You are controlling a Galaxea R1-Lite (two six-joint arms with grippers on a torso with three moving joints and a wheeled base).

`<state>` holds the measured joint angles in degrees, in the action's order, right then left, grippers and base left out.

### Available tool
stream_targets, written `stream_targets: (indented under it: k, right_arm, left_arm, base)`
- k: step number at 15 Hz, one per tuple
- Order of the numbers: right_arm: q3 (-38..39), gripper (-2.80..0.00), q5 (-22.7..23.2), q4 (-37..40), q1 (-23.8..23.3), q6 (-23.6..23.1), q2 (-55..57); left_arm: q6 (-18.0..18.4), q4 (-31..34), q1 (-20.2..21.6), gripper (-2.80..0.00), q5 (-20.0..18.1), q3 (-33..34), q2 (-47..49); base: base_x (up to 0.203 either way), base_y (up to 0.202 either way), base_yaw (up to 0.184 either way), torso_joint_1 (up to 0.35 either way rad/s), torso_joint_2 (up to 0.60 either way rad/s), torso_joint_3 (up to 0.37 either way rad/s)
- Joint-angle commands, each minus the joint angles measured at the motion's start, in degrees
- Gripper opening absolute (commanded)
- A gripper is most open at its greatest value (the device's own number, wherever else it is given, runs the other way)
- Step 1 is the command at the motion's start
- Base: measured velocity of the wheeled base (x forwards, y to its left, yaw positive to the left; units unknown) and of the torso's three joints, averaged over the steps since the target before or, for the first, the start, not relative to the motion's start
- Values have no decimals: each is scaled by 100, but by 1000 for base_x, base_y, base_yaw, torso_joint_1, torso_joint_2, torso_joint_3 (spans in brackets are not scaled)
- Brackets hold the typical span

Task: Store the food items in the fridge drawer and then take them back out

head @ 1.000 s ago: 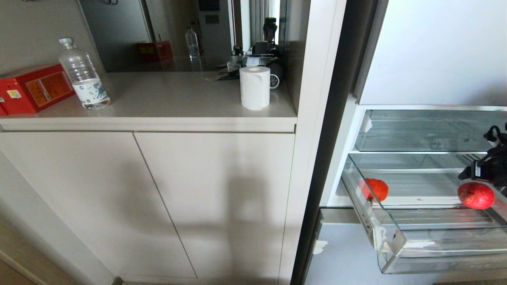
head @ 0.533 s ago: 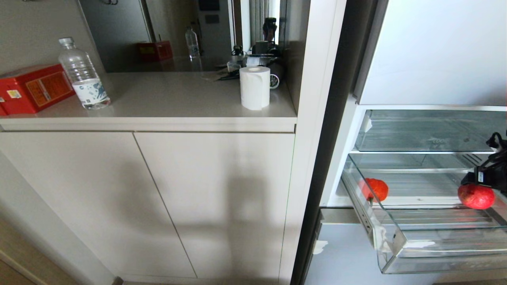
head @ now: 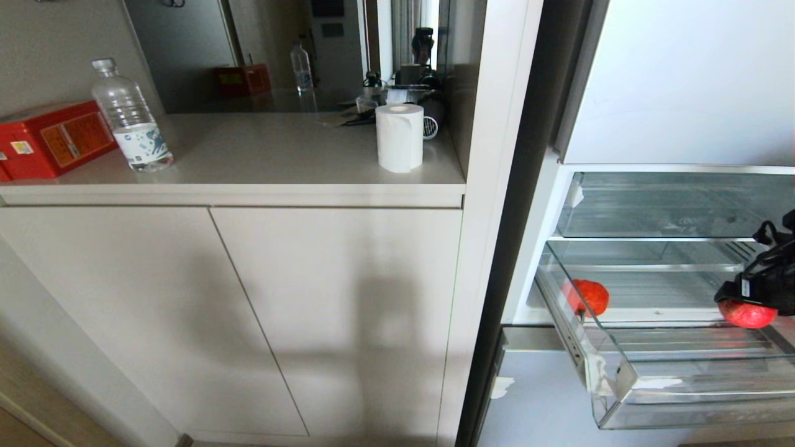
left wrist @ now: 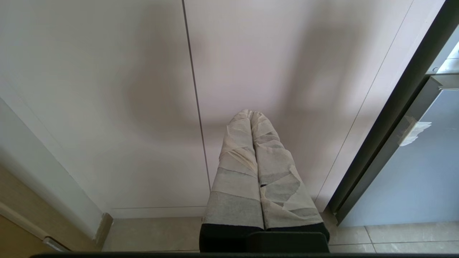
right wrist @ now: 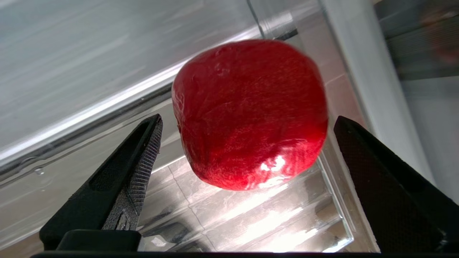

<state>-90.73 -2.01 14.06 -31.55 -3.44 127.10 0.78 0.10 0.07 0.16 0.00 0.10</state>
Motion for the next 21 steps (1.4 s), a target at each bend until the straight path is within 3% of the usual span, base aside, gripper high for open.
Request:
stream_targets:
  k: [1, 12, 13, 21]
  right_arm:
    - [12, 0, -1, 9, 0, 1, 84]
    - [-41, 0, 17, -9, 44, 27, 280]
    - [-57, -280, 17, -11, 50, 33, 305]
    - [43, -280, 33, -12, 66, 78, 112]
  left_arm:
    - [1, -1, 3, -280, 2, 0, 8]
    - [1, -1, 7, -280, 2, 0, 8]
    - [1, -1, 2, -280, 2, 0, 8]
    - [1, -1, 1, -280, 2, 0, 8]
  base:
    - [0, 0, 0, 0, 0, 0]
    - [0, 0, 0, 0, 0, 0]
    - [0, 0, 0, 0, 0, 0]
    - [0, 0, 0, 0, 0, 0]
